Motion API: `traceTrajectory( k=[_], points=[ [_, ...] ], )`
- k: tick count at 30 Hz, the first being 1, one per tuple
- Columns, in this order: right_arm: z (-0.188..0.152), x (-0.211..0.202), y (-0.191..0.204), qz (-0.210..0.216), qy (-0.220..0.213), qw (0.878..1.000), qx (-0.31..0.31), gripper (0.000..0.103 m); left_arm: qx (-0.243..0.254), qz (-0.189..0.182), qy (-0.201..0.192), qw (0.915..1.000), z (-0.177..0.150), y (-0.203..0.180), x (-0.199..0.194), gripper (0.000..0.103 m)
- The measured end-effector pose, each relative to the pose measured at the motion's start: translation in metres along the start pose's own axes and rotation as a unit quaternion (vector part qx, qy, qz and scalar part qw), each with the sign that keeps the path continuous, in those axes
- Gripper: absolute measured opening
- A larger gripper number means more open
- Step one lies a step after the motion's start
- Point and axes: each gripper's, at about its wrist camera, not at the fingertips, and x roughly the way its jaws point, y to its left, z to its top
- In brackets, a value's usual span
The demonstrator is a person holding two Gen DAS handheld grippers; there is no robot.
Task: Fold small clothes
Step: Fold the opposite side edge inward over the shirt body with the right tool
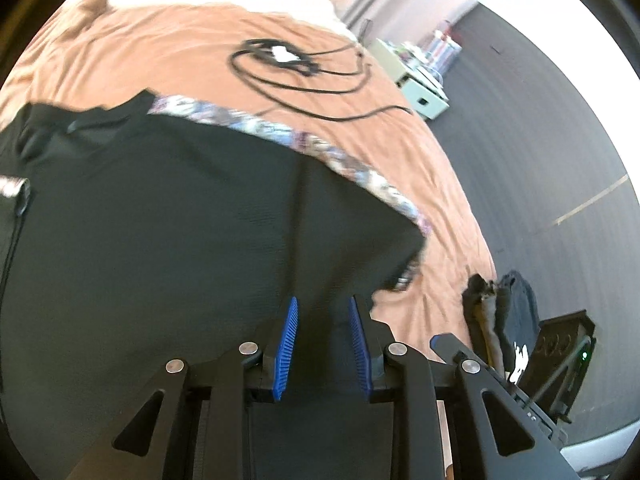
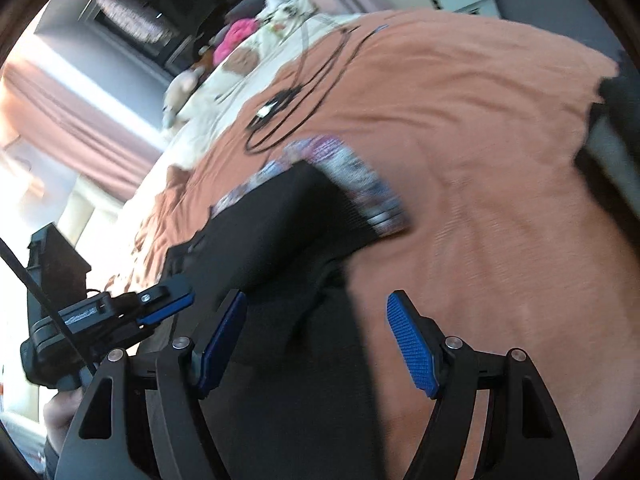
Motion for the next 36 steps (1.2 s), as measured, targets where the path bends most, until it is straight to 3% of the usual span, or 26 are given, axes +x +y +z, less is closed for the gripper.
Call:
traceTrajectory(
  k=[4,9,13,17,23,31,36],
  points=[
    [0.012,-0.005,-0.013,-0.016,0.001,1.0,0.018,0.066,0.028,-0.02,0.009,0.9994,-0.003,-0.03,0.012,0.027],
    [0.022,-0.015,-0.026,-0.027,-0.007,0.998,0.051,0.058,0.059,-0.012,0.027,0.9979,-0.006,-0.057,0.04,0.028],
    [0.004,-0.01,-0.003,-0.022,-0.013,0.998,0.053,0.058,0.078,0.01,0.045,0.9959,-0.002,-0.068,0.066,0.034],
    [-0.009,-0.012,-0.016,-0.024,-0.009,0.998,0.062,0.058,0.095,0.034,0.046,0.9938,0.005,-0.075,0.086,0.041],
    [-0.003,-0.009,-0.026,-0.033,-0.014,0.996,0.077,0.058,0.111,0.066,0.048,0.9905,0.015,-0.075,0.113,0.051],
    [-0.001,-0.011,-0.035,-0.032,-0.008,0.994,0.103,0.058,0.119,0.074,0.055,0.9887,0.017,-0.079,0.144,0.075],
    [-0.003,-0.011,-0.038,-0.035,-0.003,0.992,0.118,0.058,0.144,0.103,0.058,0.9824,0.015,-0.089,0.159,0.078]
  ],
)
